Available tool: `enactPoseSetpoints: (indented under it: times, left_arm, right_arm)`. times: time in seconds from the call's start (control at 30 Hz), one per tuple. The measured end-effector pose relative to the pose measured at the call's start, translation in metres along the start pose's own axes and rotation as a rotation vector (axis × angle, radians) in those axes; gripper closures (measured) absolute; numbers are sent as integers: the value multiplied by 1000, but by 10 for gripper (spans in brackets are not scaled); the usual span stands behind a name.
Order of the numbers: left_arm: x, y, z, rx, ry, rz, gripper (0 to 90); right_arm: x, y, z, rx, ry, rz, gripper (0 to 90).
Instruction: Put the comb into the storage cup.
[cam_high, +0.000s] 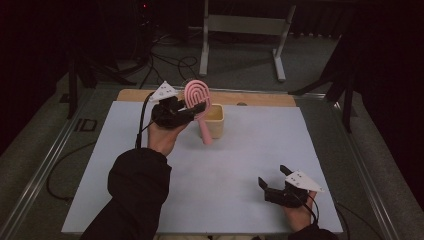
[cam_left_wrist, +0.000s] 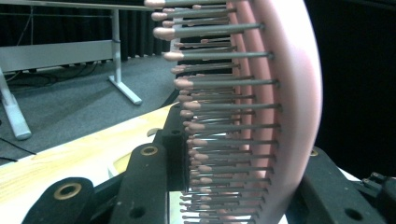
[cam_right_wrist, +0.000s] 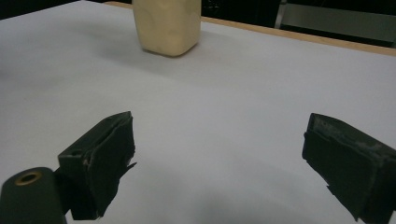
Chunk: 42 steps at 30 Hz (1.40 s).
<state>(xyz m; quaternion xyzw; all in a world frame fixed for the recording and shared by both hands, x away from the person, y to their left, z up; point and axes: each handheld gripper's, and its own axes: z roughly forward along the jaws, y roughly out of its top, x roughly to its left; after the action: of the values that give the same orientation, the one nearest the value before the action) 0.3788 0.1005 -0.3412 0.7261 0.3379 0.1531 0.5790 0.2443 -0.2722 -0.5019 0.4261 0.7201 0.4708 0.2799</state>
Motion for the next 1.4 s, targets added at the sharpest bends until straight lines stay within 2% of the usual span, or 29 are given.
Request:
enactPoseSetpoints:
  times: [0.53, 1.4]
  left_arm:
    - [1, 11, 8, 23, 23, 25, 644]
    - [0, 32, 18, 31, 57, 59, 644]
  right_arm:
    - [0, 0, 0, -1, 1, 0, 90]
    - [0, 0, 0, -4, 0, 4, 90]
